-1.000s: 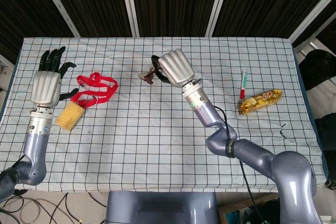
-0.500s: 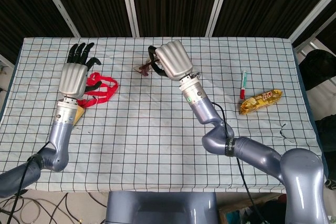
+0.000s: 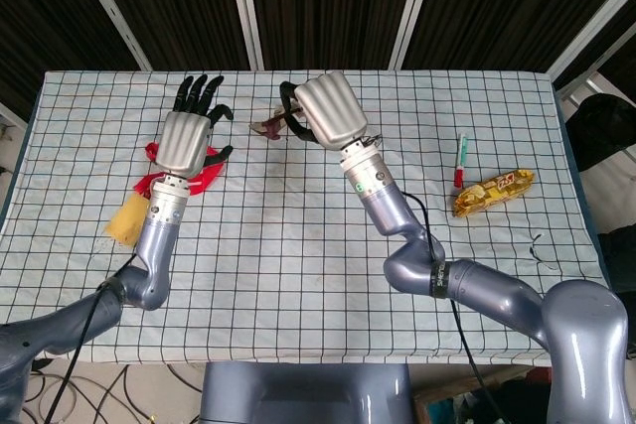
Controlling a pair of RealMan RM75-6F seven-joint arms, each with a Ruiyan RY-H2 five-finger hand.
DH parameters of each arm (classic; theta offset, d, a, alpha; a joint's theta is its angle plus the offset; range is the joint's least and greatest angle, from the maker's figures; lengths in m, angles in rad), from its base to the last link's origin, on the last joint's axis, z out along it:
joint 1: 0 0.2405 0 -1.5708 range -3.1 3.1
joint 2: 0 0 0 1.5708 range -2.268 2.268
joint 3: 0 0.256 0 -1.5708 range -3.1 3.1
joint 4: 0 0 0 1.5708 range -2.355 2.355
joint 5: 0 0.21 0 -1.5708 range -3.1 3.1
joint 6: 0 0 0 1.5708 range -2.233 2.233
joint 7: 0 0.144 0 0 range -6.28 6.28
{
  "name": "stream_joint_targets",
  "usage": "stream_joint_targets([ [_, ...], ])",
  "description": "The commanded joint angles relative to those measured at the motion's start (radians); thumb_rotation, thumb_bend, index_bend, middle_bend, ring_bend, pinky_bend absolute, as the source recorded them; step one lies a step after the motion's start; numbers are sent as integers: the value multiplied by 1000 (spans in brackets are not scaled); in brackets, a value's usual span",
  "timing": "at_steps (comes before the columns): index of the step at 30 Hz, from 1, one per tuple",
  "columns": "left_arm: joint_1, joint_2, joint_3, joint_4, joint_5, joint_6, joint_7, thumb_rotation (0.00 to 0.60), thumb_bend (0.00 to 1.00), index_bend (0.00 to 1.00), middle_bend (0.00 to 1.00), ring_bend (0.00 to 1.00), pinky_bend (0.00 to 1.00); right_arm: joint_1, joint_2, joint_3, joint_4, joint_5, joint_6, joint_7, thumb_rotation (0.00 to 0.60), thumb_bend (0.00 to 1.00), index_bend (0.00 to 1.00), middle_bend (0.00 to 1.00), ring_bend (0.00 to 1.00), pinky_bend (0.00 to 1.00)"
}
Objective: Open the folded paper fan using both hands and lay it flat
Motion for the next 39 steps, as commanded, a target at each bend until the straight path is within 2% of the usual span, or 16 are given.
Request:
stream_joint_targets([
  [1, -22, -30, -3, 29, -1, 5, 0, 600, 152, 441, 84, 0, 0, 0, 4, 0, -6, 5, 1, -1, 600, 439, 975, 1000, 1000, 945],
  [14, -105, -123, -20, 169, -4, 7, -37, 600, 172, 458, 112, 0, 0, 3, 14, 8, -38, 32, 4, 6, 600, 439, 975, 1000, 1000, 945],
  [22, -135, -161, -20, 230, -6, 8, -68, 600, 220, 522, 136, 0, 0, 5, 20, 7, -54, 40, 9, 3, 600, 439, 976, 1000, 1000, 945],
  [30, -145, -182, -22, 252, -3, 37, -102, 600, 331, 599, 178, 0, 0, 3, 25, 3, -58, 46, 12, 4, 600, 440, 976, 1000, 1000, 945],
  [39, -129, -170, -19, 249, -2, 72, -124, 600, 356, 649, 196, 0, 0, -3, 30, -6, -54, 48, 16, 12, 600, 439, 976, 1000, 1000, 945],
])
